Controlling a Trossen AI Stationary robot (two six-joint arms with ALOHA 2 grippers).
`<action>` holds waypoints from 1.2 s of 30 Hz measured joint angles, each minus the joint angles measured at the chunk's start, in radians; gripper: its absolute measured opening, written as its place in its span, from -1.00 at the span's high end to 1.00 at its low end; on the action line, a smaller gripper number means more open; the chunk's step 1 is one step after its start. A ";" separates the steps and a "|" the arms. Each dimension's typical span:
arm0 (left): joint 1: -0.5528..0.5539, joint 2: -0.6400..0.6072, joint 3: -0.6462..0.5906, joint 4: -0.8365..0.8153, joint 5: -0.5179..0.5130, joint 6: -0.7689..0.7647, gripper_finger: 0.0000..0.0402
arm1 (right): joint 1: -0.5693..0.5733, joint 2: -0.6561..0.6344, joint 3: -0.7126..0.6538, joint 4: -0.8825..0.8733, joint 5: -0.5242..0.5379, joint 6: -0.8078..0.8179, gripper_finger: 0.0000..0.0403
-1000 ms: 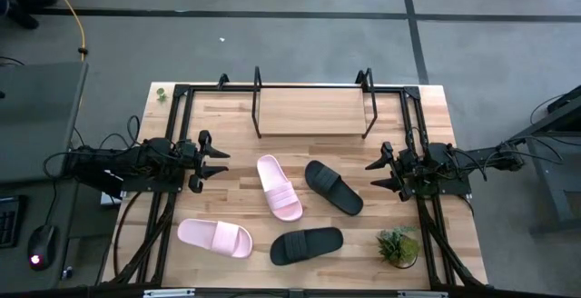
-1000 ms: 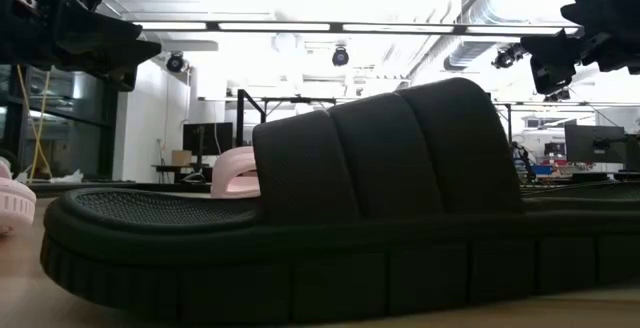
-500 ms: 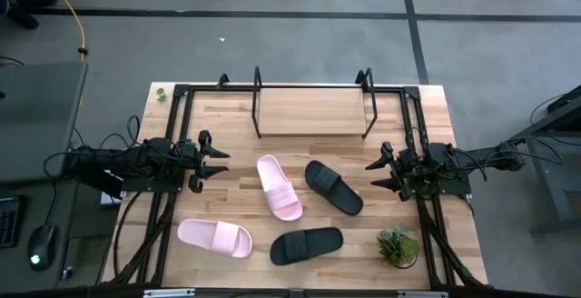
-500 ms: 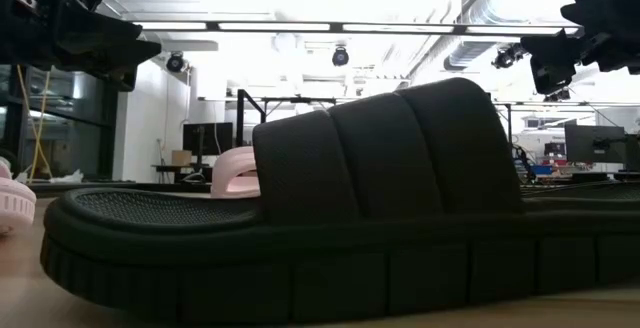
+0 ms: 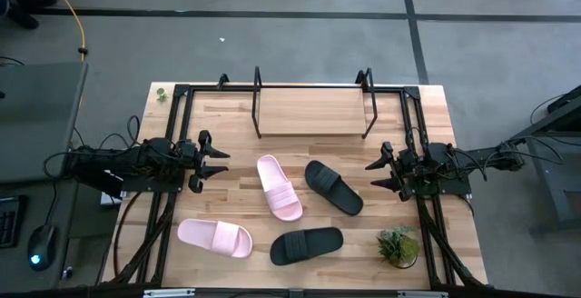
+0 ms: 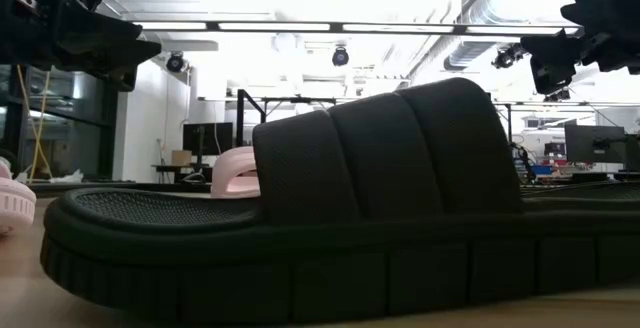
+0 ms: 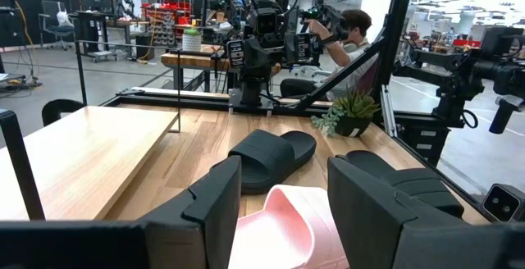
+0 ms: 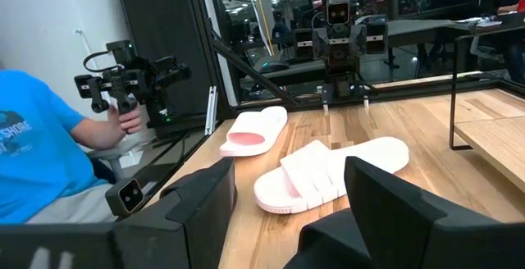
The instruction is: Pick and place slides into the shelf
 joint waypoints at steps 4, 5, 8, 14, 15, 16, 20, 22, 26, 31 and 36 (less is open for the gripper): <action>0.000 0.000 0.000 0.000 0.000 -0.005 0.16 | 0.000 0.000 0.000 0.000 0.000 0.001 -0.11; 0.000 0.000 0.000 0.000 0.000 -0.006 0.16 | 0.000 0.000 0.000 0.000 0.000 0.000 -0.11; 0.000 0.000 0.000 0.000 0.000 -0.007 0.16 | 0.000 0.000 0.000 0.000 0.000 -0.001 -0.11; 0.000 0.000 0.000 0.000 0.000 -0.003 0.16 | 0.000 0.000 0.000 0.000 0.000 -0.002 -0.11; 0.000 0.000 0.000 0.000 0.000 -0.003 0.16 | 0.000 0.000 0.000 0.000 0.000 0.001 -0.11; 0.000 0.000 0.000 0.000 0.000 -0.003 0.16 | 0.000 0.000 0.000 0.000 0.000 0.000 -0.11; 0.000 0.000 0.000 0.000 0.000 -0.003 0.16 | 0.000 0.000 0.000 0.000 0.000 -0.003 -0.11; 0.000 0.000 0.000 0.000 0.000 -0.004 0.16 | 0.000 0.000 0.000 0.000 0.000 -0.003 -0.11; 0.000 0.000 0.000 0.000 0.000 -0.006 0.16 | 0.000 0.000 0.000 0.000 0.000 -0.017 -0.11; 0.000 0.000 0.000 0.038 0.000 -0.005 0.16 | 0.000 0.000 0.000 0.001 0.000 -0.083 -0.11; 0.000 0.000 0.000 0.067 0.000 -0.005 0.16 | 0.000 0.000 0.000 0.001 0.000 -0.080 -0.11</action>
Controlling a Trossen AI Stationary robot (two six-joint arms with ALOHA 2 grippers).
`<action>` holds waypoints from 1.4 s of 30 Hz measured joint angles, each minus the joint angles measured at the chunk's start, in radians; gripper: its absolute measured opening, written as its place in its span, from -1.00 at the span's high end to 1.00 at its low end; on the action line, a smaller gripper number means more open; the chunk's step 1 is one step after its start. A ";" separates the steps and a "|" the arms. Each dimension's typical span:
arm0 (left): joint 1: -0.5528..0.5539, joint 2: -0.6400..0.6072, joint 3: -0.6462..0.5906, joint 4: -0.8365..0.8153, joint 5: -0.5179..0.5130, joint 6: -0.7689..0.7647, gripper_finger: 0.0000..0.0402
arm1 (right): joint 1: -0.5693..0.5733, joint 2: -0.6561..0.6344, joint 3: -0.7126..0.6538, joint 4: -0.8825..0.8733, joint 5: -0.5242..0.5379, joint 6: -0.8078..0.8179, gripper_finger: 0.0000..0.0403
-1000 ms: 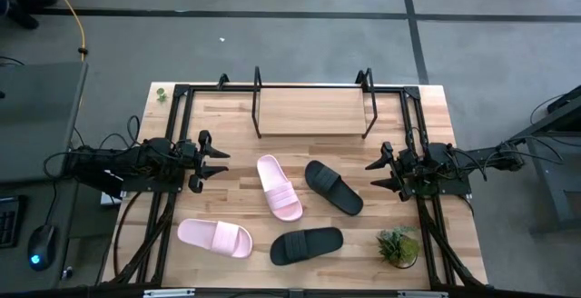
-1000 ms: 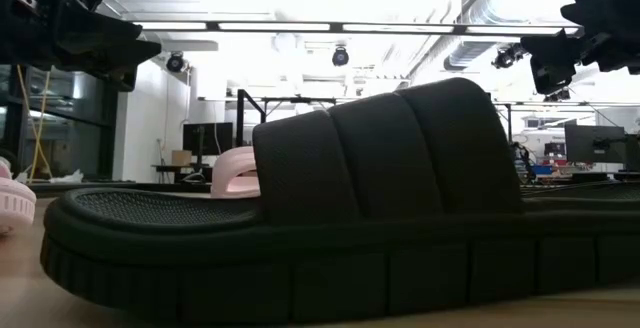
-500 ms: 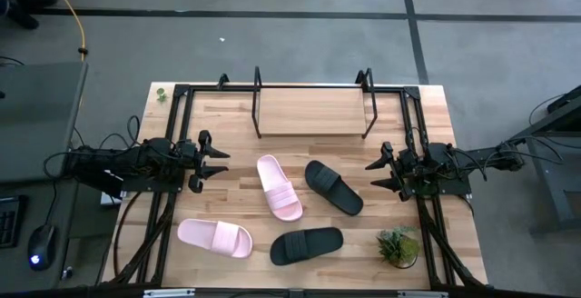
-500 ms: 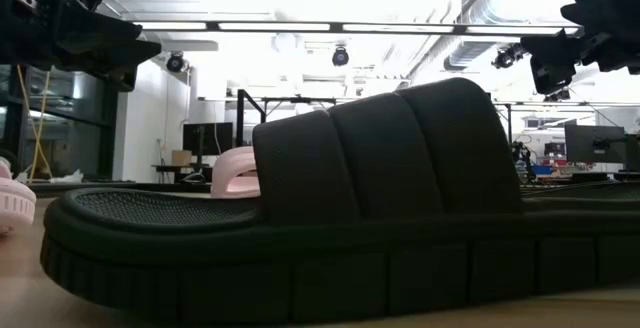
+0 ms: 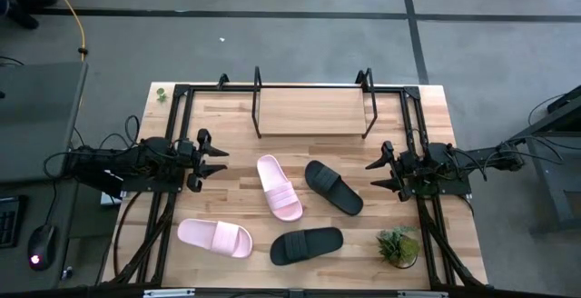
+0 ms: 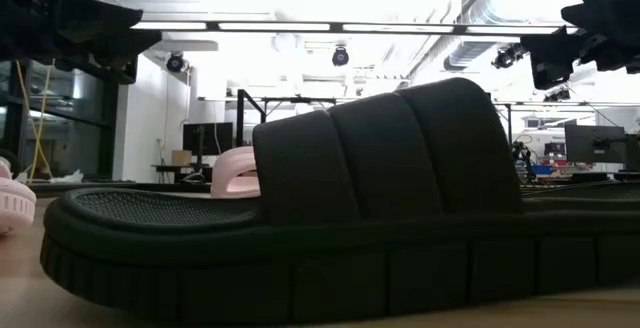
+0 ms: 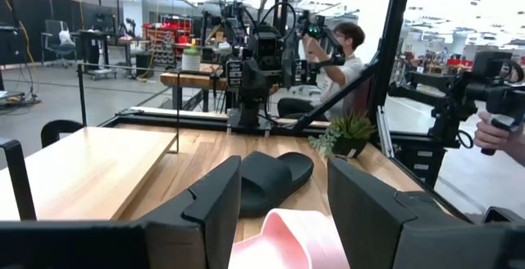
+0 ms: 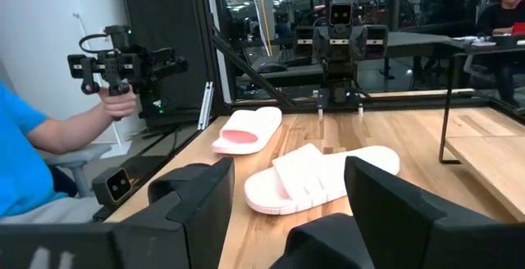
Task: Pick and place slides into the shelf
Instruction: Put the top black slides on the shelf
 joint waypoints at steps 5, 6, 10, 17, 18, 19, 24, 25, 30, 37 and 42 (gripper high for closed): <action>0.000 0.000 0.000 0.000 0.000 0.001 0.16 | 0.000 0.000 0.000 0.000 0.000 -0.005 -0.11; 0.000 0.000 0.000 0.000 0.000 0.001 0.16 | 0.000 0.000 0.000 0.000 0.000 -0.005 -0.11; 0.000 0.000 0.000 0.000 0.000 -0.047 0.16 | 0.000 0.000 0.000 0.000 0.000 0.004 -0.11; 0.000 0.000 0.000 -0.010 -0.015 -0.101 0.16 | 0.000 0.000 0.000 0.000 0.002 0.052 -0.11; 0.000 0.000 0.000 -0.022 -0.041 -0.120 0.16 | 0.000 0.000 0.000 0.000 0.007 0.070 -0.11; 0.000 0.000 0.000 -0.034 -0.068 -0.130 0.16 | 0.000 0.000 0.000 0.000 0.011 0.091 -0.11; 0.000 0.000 0.001 -0.030 -0.095 -0.130 0.16 | 0.000 0.000 0.000 0.000 0.054 0.130 -0.11; 0.000 0.001 0.006 -0.032 -0.092 -0.130 0.16 | 0.000 0.000 0.000 0.000 0.073 0.130 -0.11; 0.000 0.000 0.051 -0.030 -0.091 -0.130 0.16 | 0.000 0.000 0.000 0.000 0.151 0.059 -0.11; 0.000 0.006 0.114 -0.027 -0.091 -0.130 0.16 | 0.000 0.000 0.053 0.000 0.269 -0.049 -0.11; 0.000 0.054 0.168 -0.016 -0.103 -0.151 0.16 | 0.000 0.006 0.145 -0.049 0.274 -0.121 -0.11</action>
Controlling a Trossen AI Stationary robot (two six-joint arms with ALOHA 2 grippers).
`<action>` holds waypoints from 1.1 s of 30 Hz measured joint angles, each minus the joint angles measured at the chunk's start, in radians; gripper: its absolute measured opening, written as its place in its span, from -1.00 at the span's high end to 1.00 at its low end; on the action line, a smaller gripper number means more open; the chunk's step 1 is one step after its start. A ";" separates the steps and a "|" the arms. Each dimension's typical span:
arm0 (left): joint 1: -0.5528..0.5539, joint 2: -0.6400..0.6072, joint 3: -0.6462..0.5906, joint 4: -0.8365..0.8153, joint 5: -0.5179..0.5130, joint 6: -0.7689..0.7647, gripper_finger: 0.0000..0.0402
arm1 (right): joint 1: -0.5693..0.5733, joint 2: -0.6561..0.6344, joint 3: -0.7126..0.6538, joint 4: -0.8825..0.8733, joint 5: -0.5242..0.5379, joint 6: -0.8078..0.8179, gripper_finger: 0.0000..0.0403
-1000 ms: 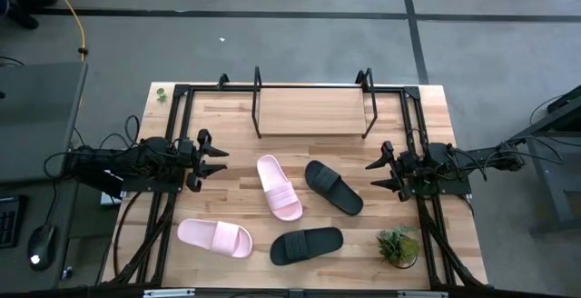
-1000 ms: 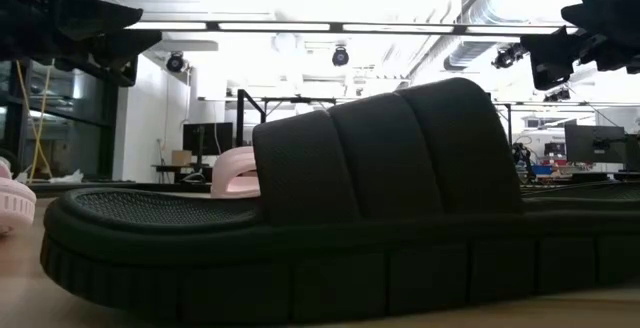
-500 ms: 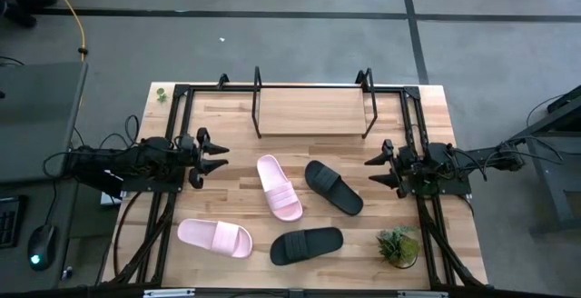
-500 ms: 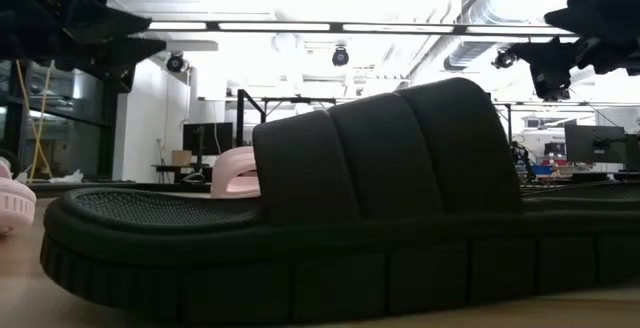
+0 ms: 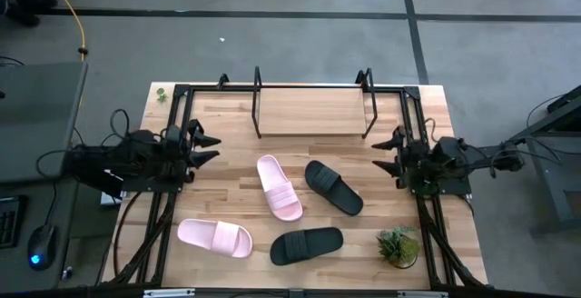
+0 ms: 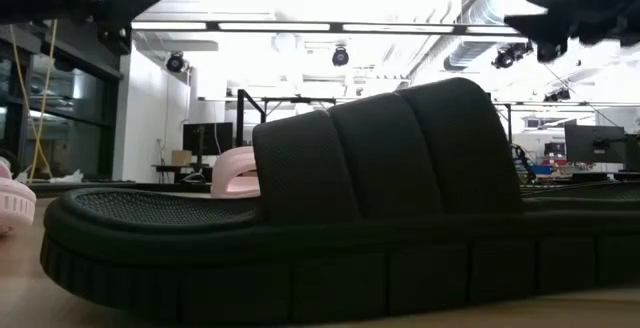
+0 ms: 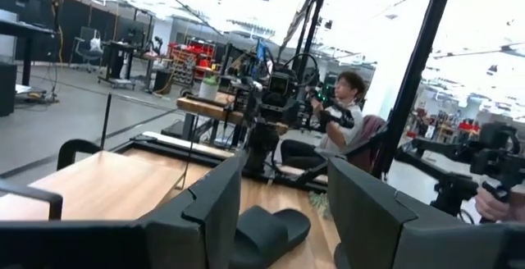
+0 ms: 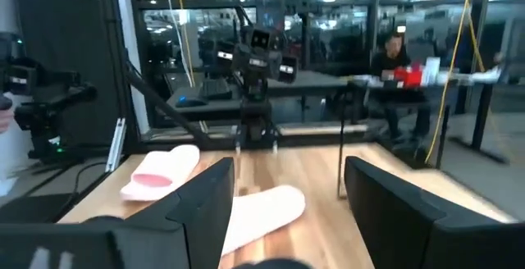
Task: Pick and place slides into the shelf
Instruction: Put the top black slides on the shelf
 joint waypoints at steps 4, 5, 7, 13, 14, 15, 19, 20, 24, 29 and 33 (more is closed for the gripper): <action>0.000 0.086 0.047 0.001 -0.001 -0.005 0.16 | 0.000 0.039 0.109 -0.092 0.051 -0.028 -0.11; 0.000 0.112 0.058 0.007 -0.002 -0.005 0.16 | 0.000 0.056 0.139 -0.114 0.060 -0.035 -0.11; 0.000 0.169 0.080 0.034 -0.002 -0.005 0.16 | 0.000 0.097 0.202 -0.155 0.070 -0.058 -0.11; 0.000 0.338 0.176 0.068 -0.002 -0.008 0.16 | 0.000 0.261 0.371 -0.240 0.136 -0.159 -0.11; 0.000 0.363 0.195 0.069 -0.002 -0.010 0.16 | 0.000 0.292 0.396 -0.249 0.143 -0.167 -0.11; 0.000 0.385 0.212 0.069 -0.002 -0.014 0.16 | 0.000 0.322 0.418 -0.255 0.147 -0.174 -0.11; 0.000 0.476 0.270 0.070 0.006 -0.057 0.16 | 0.000 0.453 0.477 -0.287 0.171 -0.201 -0.11; 0.000 0.496 0.283 0.069 0.012 -0.058 0.16 | 0.000 0.486 0.487 -0.292 0.182 -0.206 -0.11; 0.000 0.557 0.331 0.073 0.013 -0.058 0.16 | 0.001 0.625 0.516 -0.294 0.219 -0.223 -0.11; 0.000 0.594 0.355 0.073 0.012 -0.058 0.16 | 0.019 0.791 0.557 -0.321 0.267 -0.247 -0.11; 0.000 0.595 0.355 0.075 -0.001 -0.061 0.16 | 0.077 0.916 0.620 -0.401 0.372 -0.247 -0.11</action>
